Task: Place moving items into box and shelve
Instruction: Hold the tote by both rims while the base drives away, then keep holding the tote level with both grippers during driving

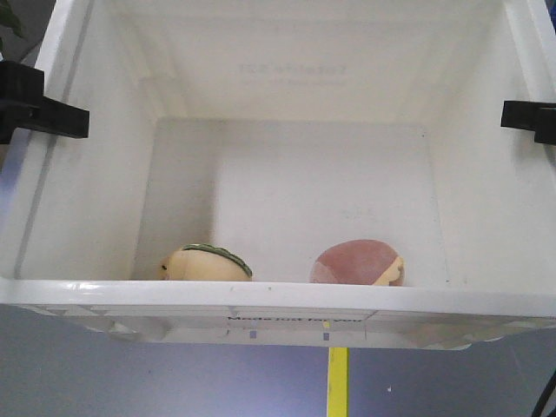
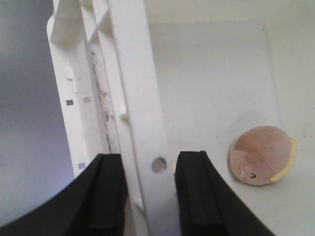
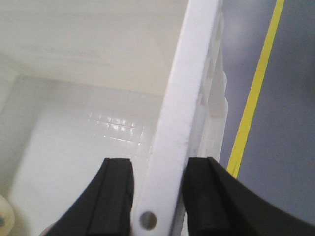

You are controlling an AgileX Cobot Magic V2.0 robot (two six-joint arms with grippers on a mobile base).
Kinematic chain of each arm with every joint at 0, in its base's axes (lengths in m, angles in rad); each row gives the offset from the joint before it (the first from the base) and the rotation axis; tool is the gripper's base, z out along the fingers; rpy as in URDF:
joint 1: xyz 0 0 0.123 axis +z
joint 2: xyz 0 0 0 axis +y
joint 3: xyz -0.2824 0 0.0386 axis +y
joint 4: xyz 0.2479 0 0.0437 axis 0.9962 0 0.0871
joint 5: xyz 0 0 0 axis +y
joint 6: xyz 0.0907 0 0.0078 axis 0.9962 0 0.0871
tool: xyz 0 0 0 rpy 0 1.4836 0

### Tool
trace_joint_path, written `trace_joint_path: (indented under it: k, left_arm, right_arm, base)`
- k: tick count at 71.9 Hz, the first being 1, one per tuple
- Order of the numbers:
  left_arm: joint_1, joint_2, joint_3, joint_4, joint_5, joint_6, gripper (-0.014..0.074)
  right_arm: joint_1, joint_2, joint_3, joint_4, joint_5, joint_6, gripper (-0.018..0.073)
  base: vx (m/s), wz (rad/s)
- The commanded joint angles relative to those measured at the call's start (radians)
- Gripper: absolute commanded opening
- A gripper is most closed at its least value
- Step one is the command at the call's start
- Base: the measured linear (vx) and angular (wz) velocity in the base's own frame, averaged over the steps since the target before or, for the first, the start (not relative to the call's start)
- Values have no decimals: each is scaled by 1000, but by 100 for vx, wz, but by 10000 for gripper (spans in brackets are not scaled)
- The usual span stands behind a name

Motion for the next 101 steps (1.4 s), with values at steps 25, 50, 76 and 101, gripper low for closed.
trace_joint_path:
  k: [25,50,76,101]
  left_arm:
    - [-2,-27,-36,-97,-136,22,0]
    - [-2,-24,-36,-96,-137,22,0]
    - [-2,-24,-36,-96,-137,22,0]
    - [-2,-26,-36,-96,-136,22,0]
  right_arm:
    - [1,-21,-44,88,-96,-26,-6]
    - [1,-21,-44,88,-97,-26,-6]
    - [1,-21,-44,88,-97,-26,-6]
    - [1,-14,-44,88,-97,-26,-6]
  base:
    - [57,7]
    - [59,-3]
    - [59,-1]
    - [59,-1]
